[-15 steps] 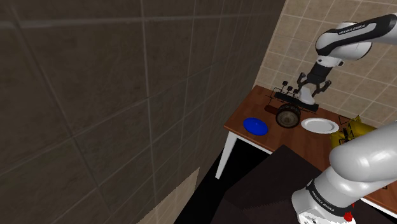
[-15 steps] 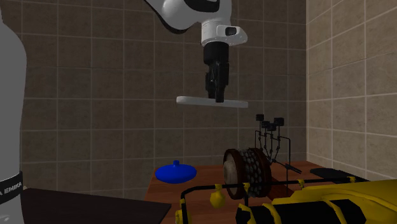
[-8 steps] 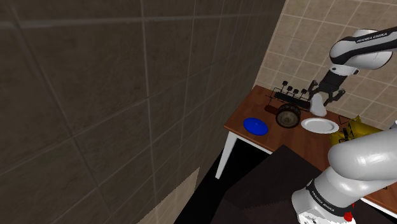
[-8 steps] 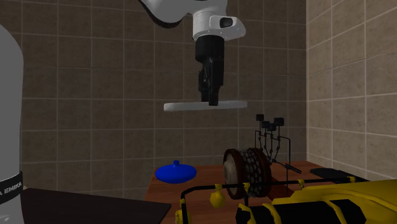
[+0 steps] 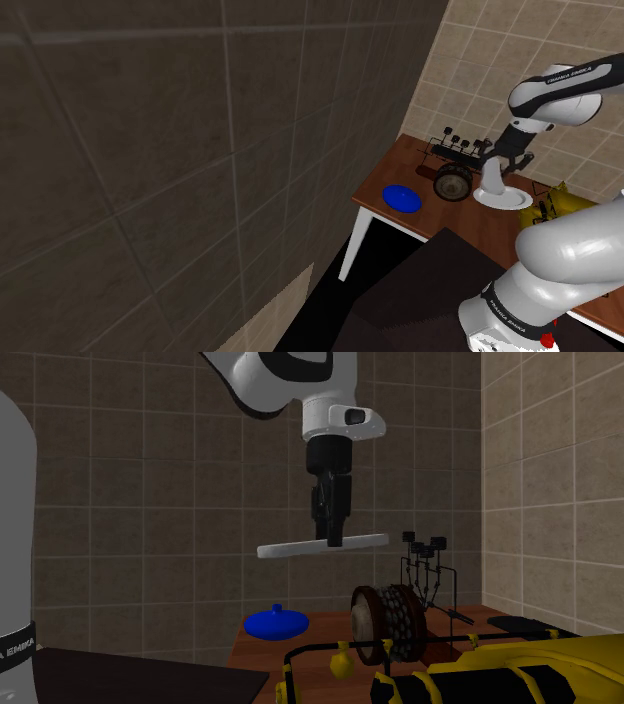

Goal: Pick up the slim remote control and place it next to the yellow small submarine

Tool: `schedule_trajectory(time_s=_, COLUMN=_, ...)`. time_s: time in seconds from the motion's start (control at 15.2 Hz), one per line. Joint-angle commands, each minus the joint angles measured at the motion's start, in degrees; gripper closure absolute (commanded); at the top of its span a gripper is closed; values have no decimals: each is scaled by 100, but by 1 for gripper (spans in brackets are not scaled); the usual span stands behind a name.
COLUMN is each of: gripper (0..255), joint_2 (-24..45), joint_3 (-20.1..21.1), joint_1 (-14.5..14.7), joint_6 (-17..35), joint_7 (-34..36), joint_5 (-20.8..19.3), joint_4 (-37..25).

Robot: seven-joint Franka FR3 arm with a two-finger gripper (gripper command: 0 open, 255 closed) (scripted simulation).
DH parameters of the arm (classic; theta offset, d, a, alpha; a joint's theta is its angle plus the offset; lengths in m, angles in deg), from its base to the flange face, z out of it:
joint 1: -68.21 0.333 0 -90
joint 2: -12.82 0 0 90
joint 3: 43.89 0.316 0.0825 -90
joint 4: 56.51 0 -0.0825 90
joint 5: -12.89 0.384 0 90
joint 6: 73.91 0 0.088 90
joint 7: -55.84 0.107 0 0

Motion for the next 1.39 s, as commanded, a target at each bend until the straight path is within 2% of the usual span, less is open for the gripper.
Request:
schedule_trajectory(time_s=0.0, gripper=255, joint_2=96, joint_3=-30, joint_1=13, joint_6=177, joint_7=-19, joint_5=22, joint_4=80)
schedule_trajectory(time_s=0.73, gripper=255, joint_2=755, joint_3=-221, joint_1=112, joint_6=1181, joint_7=-229, joint_5=245, joint_4=460)
schedule_trajectory(time_s=1.32, gripper=255, joint_2=1469, joint_3=-348, joint_1=247, joint_6=2019, joint_7=-583, joint_5=703, joint_4=648)
